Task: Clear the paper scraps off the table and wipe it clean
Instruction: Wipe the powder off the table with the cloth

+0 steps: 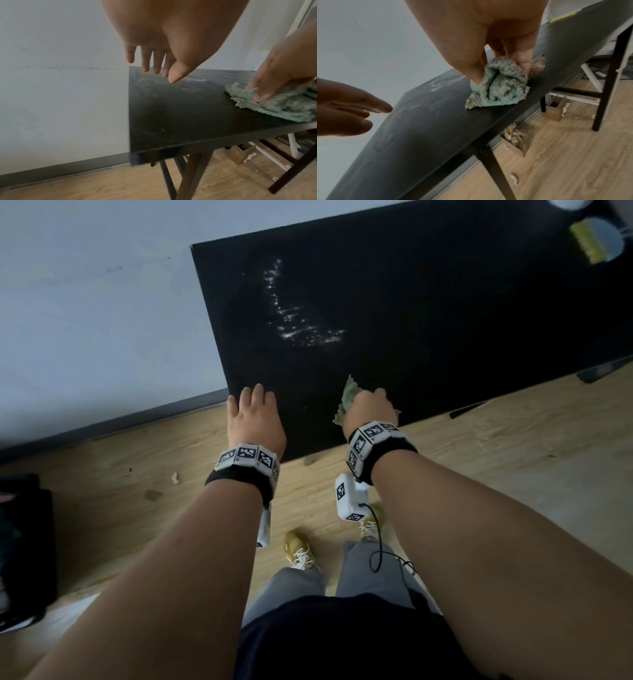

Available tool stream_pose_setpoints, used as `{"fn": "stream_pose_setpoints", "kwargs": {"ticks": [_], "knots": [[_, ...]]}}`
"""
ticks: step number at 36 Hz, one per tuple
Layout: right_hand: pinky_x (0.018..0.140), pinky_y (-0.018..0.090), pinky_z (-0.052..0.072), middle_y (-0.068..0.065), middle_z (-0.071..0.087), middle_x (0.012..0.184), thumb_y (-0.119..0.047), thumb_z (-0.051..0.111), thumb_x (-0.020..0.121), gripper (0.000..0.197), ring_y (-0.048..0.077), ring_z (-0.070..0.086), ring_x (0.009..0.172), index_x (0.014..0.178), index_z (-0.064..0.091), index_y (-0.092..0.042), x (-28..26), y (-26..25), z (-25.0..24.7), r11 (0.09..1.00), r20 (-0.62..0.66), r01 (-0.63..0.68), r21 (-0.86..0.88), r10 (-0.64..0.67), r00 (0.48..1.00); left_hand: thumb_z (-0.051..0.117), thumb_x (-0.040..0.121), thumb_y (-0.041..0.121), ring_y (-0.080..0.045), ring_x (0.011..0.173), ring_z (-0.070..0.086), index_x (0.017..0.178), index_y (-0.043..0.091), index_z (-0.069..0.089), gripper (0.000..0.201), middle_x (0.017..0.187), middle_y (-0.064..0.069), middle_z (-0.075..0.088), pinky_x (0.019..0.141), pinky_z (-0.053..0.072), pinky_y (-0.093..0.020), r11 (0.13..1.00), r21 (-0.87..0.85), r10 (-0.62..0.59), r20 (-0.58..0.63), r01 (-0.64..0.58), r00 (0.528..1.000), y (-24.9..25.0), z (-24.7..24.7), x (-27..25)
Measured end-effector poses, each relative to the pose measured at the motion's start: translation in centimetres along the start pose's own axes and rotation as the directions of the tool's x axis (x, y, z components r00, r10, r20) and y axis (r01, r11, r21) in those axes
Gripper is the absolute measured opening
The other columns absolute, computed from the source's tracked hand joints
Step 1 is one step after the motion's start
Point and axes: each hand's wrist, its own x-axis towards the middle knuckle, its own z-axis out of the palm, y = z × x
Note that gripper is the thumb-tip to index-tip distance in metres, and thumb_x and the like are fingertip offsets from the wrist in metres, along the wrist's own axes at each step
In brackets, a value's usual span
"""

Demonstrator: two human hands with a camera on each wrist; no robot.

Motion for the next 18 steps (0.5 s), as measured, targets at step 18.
{"fn": "stream_pose_setpoints", "kwargs": {"ticks": [18], "knots": [[0.08, 0.035, 0.049, 0.009, 0.045, 0.122, -0.019, 0.048, 0.094, 0.031, 0.029, 0.057, 0.103, 0.121, 0.063, -0.02, 4.9, -4.3, -1.7, 0.956, -0.151, 0.014, 0.292, 0.032, 0.988, 0.048, 0.089, 0.01, -0.027, 0.138, 0.029, 0.137, 0.012, 0.042, 0.049, 0.149, -0.008, 0.035, 0.117, 0.02, -0.048, 1.0, -0.018, 0.0, -0.025, 0.0, 1.0, -3.2, -0.2, 3.0]]}}
